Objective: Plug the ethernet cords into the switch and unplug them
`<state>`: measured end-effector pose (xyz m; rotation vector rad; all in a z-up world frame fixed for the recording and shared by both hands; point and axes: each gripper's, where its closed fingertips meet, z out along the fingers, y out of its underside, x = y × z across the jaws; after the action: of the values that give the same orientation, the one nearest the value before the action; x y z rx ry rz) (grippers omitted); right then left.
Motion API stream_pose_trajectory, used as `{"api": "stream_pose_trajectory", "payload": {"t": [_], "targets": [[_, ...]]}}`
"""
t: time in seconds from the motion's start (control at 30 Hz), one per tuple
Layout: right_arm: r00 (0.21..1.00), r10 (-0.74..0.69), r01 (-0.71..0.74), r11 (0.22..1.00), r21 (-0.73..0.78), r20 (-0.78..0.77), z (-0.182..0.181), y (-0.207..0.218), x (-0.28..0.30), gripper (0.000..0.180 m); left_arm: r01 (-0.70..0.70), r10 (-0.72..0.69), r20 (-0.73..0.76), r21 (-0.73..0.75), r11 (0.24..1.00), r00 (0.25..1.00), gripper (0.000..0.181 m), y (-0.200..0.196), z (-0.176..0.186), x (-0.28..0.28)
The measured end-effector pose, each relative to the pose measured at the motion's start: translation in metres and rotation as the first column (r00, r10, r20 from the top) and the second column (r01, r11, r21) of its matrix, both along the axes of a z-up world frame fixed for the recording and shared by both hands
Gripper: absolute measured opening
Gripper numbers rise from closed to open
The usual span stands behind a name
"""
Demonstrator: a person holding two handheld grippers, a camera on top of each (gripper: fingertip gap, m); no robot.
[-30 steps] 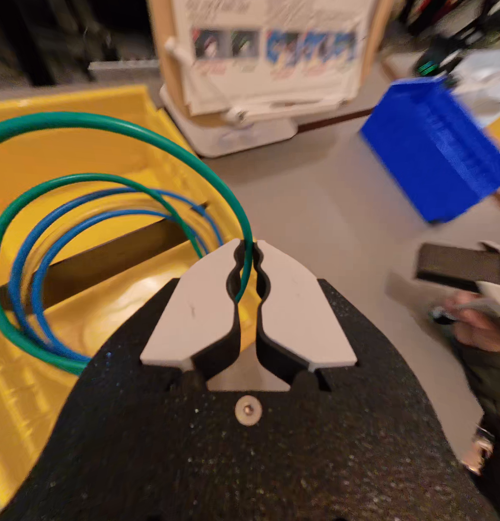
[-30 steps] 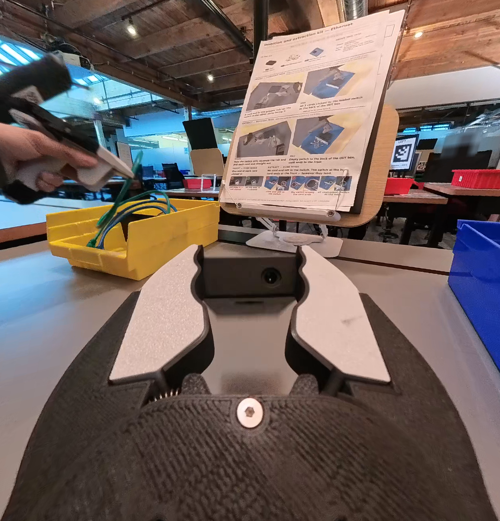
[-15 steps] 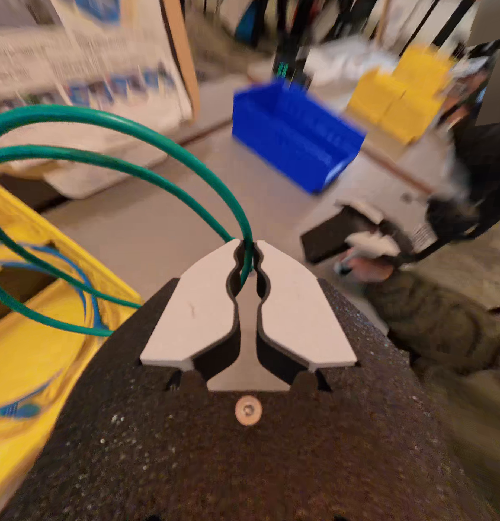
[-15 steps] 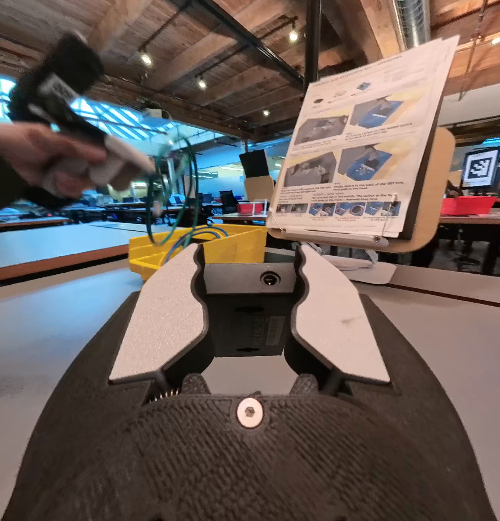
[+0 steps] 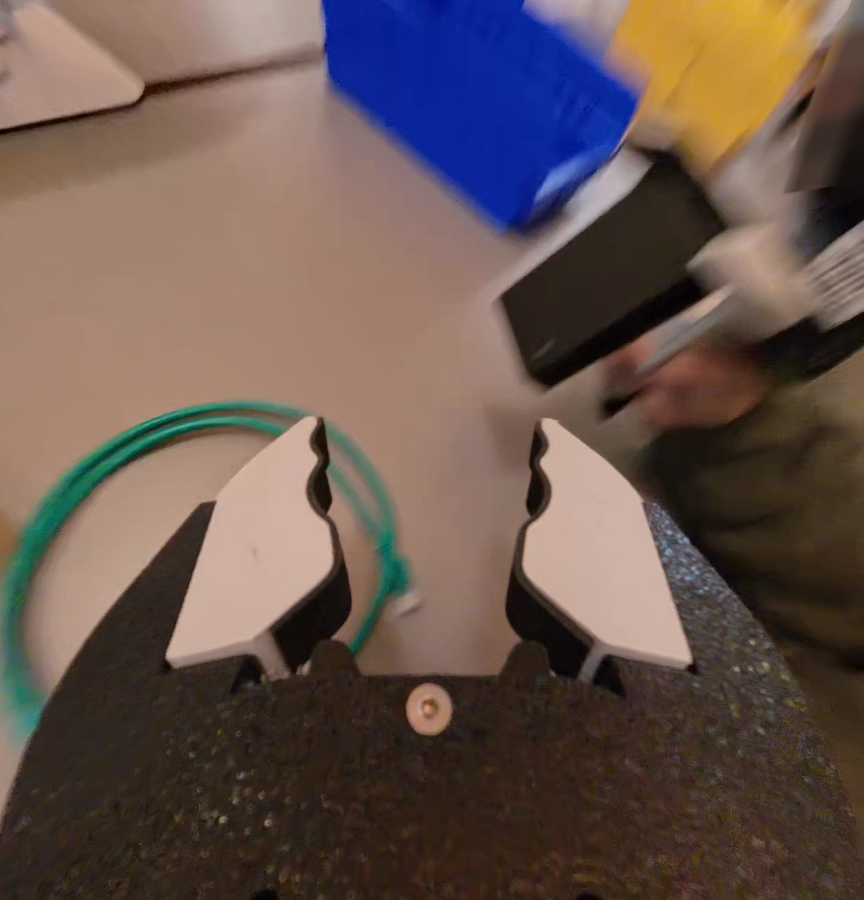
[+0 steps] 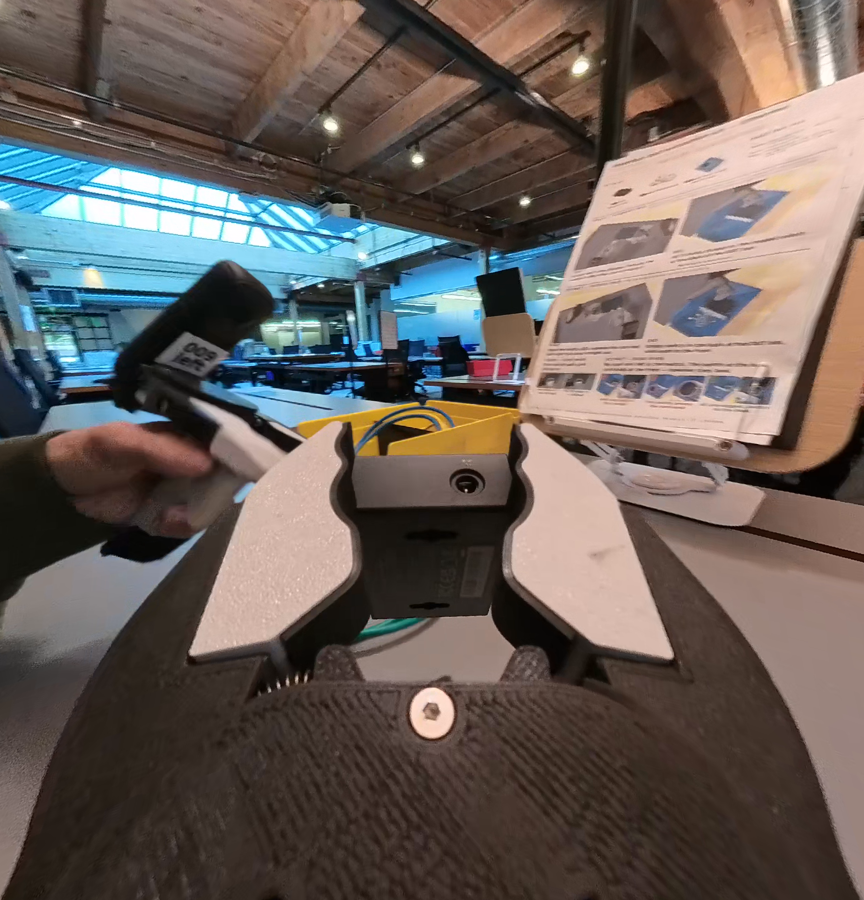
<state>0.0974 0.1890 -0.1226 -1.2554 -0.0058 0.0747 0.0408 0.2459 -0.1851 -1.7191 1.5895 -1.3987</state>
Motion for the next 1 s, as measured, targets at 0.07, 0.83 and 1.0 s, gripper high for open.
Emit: {"api": "stream_pose_trajectory", "payload": {"t": [0.07, 0.83, 1.0], "targets": [[0.999, 0.031, -0.032, 0.999, 0.025, 0.012, 0.005, 0.0, -0.008, 0.062, 0.097, -0.062, 0.107, -0.369, 0.924, 0.992, 0.076, -0.023, 0.02, 0.0], [0.941, 0.309, -0.298, 0.95, -0.093, 0.137, -0.008, -0.005, -0.051, 0.062, 0.309, -0.209, 0.277, -0.941, 0.139, 0.938, 0.028, -0.054, 0.02, 0.008], [0.957, 0.211, -0.168, 0.963, -0.212, 0.197, -0.037, 0.005, -0.035, 0.076, 0.189, -0.239, 0.099, -0.9, 0.392, 0.966, 0.027, -0.039, 0.019, 0.015]]}}
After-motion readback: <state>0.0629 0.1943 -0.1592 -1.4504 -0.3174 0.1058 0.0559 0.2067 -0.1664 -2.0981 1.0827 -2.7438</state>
